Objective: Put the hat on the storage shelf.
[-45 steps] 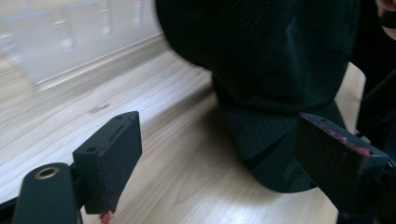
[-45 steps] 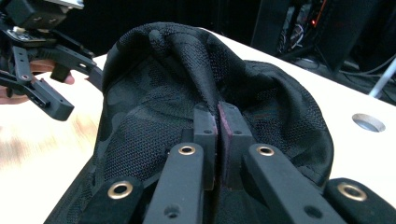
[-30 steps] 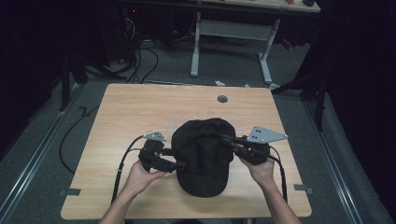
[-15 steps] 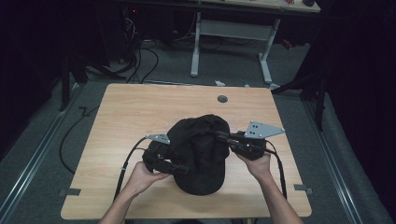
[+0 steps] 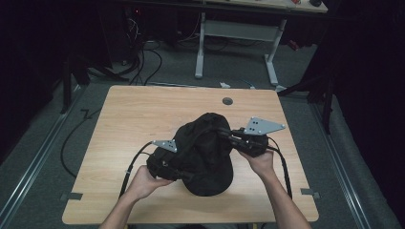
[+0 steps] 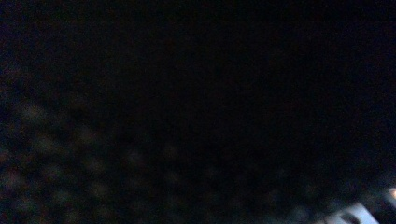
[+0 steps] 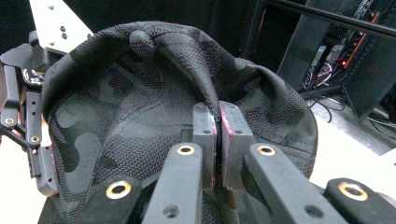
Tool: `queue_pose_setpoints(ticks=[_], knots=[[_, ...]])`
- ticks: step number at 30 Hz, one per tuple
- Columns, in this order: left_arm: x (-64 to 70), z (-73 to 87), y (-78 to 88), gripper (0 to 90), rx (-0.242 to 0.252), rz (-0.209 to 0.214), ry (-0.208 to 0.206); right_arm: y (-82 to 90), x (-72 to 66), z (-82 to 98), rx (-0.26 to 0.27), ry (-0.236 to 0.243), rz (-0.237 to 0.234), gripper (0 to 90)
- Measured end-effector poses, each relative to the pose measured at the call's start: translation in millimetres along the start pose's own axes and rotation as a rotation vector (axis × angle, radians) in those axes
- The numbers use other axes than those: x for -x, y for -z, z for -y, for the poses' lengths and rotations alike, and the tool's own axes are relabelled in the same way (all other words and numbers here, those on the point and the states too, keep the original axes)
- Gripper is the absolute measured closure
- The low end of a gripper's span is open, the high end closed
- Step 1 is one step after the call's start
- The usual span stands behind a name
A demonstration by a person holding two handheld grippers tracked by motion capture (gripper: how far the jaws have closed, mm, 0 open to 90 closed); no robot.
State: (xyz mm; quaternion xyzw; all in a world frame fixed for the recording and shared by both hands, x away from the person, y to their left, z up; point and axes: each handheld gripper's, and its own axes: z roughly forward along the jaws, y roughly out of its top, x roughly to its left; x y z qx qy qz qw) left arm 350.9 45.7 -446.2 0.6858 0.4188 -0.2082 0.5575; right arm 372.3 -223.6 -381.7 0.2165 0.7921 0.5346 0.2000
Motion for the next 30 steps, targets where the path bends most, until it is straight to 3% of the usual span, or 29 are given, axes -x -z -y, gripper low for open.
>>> queue_pose_setpoints(ticks=[3, 14, 18, 26, 30], knots=[[0.7, 0.0, 2.0, 67.0, -0.007, 0.000, -0.004, -1.3, 0.0, -1.8, -0.006, 0.005, -0.004, 86.5], [11.4, 8.7, 10.6, 71.5, 0.008, -0.021, -0.111, -5.9, -1.7, -1.9, -0.011, -0.003, -0.017, 83.5], [17.9, 13.0, 13.1, 72.3, 0.037, -0.019, -0.151, -3.3, -2.8, -2.2, -0.014, -0.001, -0.021, 81.1], [28.9, 17.5, 19.6, 73.7, 0.087, -0.018, -0.217, 1.3, -1.5, 0.3, -0.006, -0.033, -0.007, 65.0], [34.0, 16.0, 25.4, 73.7, 0.117, -0.013, -0.228, 4.4, 0.0, 2.3, -0.001, -0.048, 0.002, 55.9]])
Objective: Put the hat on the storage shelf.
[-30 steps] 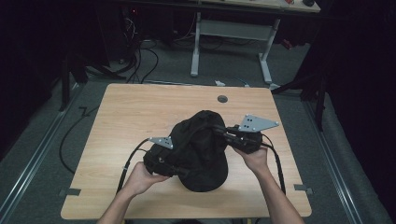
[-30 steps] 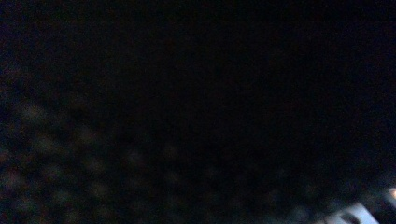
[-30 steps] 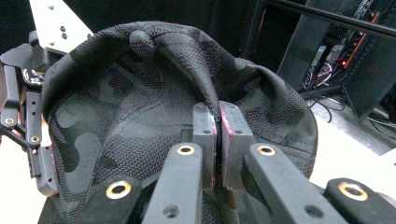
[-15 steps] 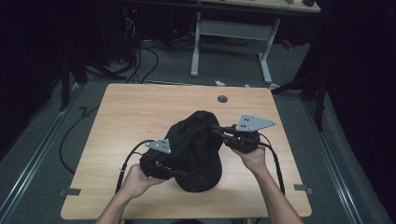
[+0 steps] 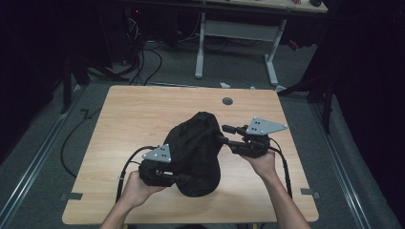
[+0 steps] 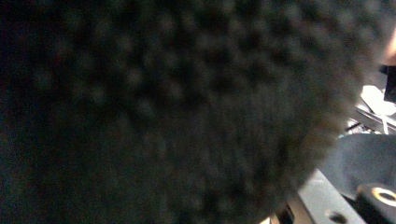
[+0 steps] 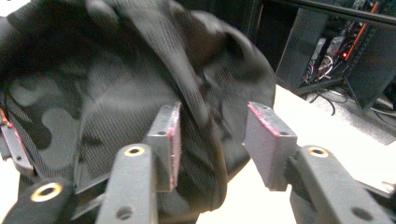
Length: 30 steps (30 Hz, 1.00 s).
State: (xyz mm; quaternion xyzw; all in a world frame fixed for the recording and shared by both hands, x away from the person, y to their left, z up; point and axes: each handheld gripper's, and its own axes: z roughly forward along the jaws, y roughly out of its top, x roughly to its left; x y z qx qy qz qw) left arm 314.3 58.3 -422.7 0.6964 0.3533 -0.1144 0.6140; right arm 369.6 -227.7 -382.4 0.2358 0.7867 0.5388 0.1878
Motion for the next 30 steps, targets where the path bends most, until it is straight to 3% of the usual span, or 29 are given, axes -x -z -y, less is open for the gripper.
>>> queue_pose_setpoints(ticks=[3, 4, 8, 11, 18, 22, 30], knots=[[1.5, -2.8, 4.9, 73.6, 0.019, -0.007, -0.008, 4.1, 2.4, 4.2, -0.008, -0.018, 0.006, 51.3], [1.6, -3.7, 6.4, 73.6, 0.029, -0.010, -0.006, 6.7, 2.3, 7.6, -0.041, -0.020, 0.016, 50.0], [-0.9, -6.4, 10.0, 73.6, 0.049, -0.026, 0.000, 10.3, 0.1, 11.7, -0.086, -0.007, 0.044, 49.5], [-3.4, -8.2, 11.7, 73.6, 0.068, -0.039, 0.007, 15.1, -0.4, 22.9, -0.103, -0.038, 0.071, 49.5], [-4.2, -12.5, 16.4, 73.7, 0.114, -0.067, -0.017, 22.0, 3.8, 53.8, -0.172, -0.132, 0.132, 50.2], [-4.0, -14.4, 18.3, 73.9, 0.140, -0.084, -0.035, 20.5, 5.5, 76.1, -0.239, -0.186, 0.177, 49.8], [-2.8, -17.6, 22.1, 74.3, 0.185, -0.107, -0.055, 16.2, 6.1, 119.9, -0.353, -0.224, 0.273, 49.9]])
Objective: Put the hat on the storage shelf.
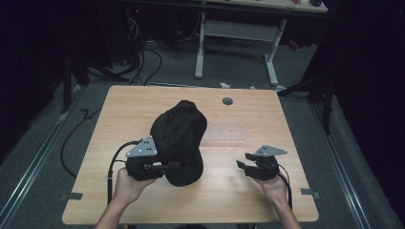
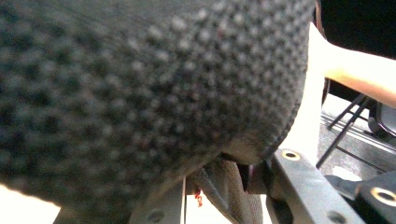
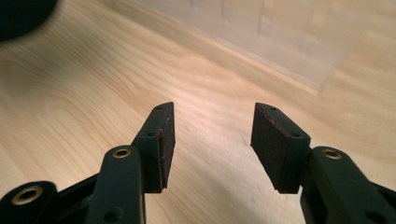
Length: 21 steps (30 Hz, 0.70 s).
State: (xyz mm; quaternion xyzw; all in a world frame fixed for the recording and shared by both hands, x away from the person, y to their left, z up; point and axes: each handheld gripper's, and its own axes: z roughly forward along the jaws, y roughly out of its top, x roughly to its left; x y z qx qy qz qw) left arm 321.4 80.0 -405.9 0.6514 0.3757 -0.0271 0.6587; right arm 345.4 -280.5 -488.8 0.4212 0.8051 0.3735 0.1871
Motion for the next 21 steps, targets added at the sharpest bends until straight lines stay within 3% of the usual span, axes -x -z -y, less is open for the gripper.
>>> queue_pose_setpoints(ticks=[8, 15, 21], knots=[[-2.4, -7.8, 1.9, 74.4, 0.038, -0.029, -0.009, -11.5, 9.2, 28.0, -0.046, -0.077, 0.081, 45.7], [-8.7, -14.1, -0.2, 74.6, 0.063, -0.072, -0.020, -16.1, 12.6, 40.8, -0.044, -0.095, 0.143, 40.3], [-9.4, -20.0, -1.4, 75.4, 0.085, -0.099, -0.050, -16.3, 12.7, 40.8, -0.045, -0.100, 0.150, 39.7]])
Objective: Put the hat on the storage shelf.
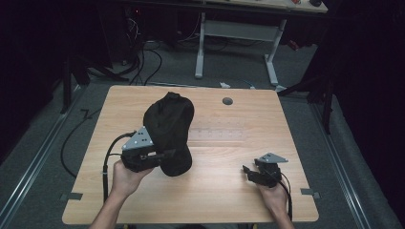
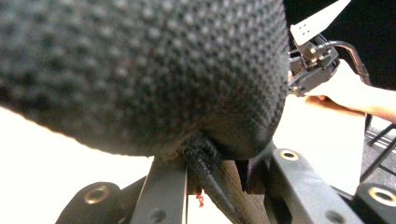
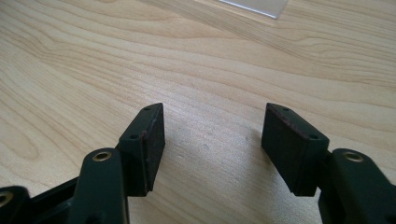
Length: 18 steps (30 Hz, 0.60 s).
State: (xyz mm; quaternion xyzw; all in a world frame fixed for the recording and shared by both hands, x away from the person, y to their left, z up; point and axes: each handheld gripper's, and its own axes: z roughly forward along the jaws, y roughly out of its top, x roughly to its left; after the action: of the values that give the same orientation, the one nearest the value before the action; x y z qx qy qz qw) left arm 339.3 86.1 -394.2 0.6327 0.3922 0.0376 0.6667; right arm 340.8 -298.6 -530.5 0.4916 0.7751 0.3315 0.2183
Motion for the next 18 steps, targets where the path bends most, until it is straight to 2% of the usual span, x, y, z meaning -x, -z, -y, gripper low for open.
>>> queue_pose_setpoints(ticks=[8, 17, 18], knots=[[-0.9, -8.7, -3.6, 76.3, 0.026, -0.035, -0.050, 0.0, -0.5, 0.1, -0.001, 0.002, 0.004, 38.2], [-1.6, -21.1, -19.7, 76.5, -0.009, -0.064, -0.139, -0.1, -0.5, 0.1, -0.001, 0.006, 0.003, 37.3], [-1.6, -22.2, -21.4, 76.5, -0.006, -0.067, -0.139, 0.1, -0.6, 0.1, -0.003, 0.006, 0.003, 37.1]])
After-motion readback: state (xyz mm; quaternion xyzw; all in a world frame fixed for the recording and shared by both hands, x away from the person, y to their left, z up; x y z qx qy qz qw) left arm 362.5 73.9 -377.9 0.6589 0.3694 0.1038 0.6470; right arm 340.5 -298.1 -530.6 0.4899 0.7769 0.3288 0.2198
